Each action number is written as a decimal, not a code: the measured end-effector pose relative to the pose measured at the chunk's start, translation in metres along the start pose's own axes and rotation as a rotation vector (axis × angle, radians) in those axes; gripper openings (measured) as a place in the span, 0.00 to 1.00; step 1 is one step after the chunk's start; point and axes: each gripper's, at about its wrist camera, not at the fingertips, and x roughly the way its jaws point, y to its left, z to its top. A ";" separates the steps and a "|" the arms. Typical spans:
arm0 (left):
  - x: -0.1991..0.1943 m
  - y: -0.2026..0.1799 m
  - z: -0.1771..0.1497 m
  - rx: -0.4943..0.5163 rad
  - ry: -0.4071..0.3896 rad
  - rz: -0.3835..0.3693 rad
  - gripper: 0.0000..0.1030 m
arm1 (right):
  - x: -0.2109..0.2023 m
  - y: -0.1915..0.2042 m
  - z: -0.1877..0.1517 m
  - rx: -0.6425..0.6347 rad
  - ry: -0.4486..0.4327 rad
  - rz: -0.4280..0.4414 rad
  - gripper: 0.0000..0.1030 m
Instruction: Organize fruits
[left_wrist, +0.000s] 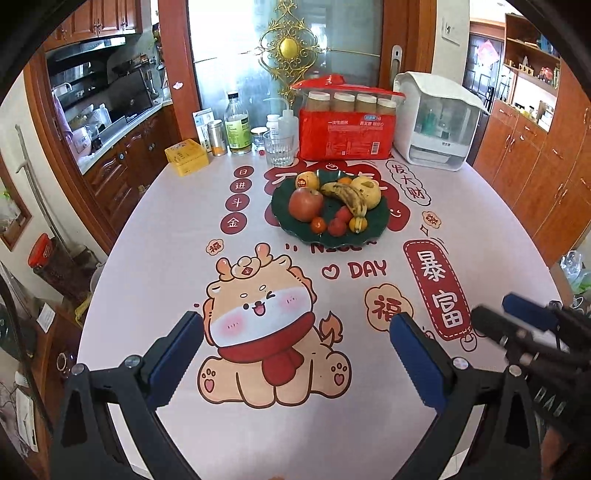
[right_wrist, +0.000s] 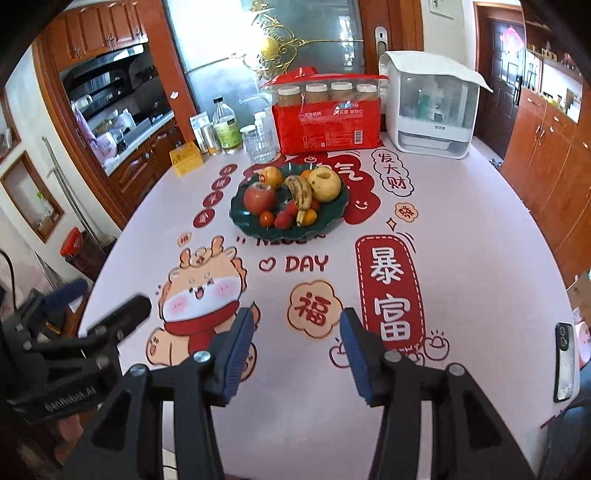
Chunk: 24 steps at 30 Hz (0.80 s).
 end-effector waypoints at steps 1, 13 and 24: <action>0.000 0.000 -0.001 -0.002 0.001 -0.005 0.97 | 0.001 0.001 -0.004 0.003 0.008 0.003 0.48; 0.003 -0.002 -0.010 -0.001 0.040 -0.025 0.97 | 0.003 0.005 -0.011 0.027 0.027 0.013 0.48; 0.006 0.003 -0.011 -0.013 0.041 -0.028 0.97 | 0.005 0.010 -0.011 0.016 0.035 0.012 0.48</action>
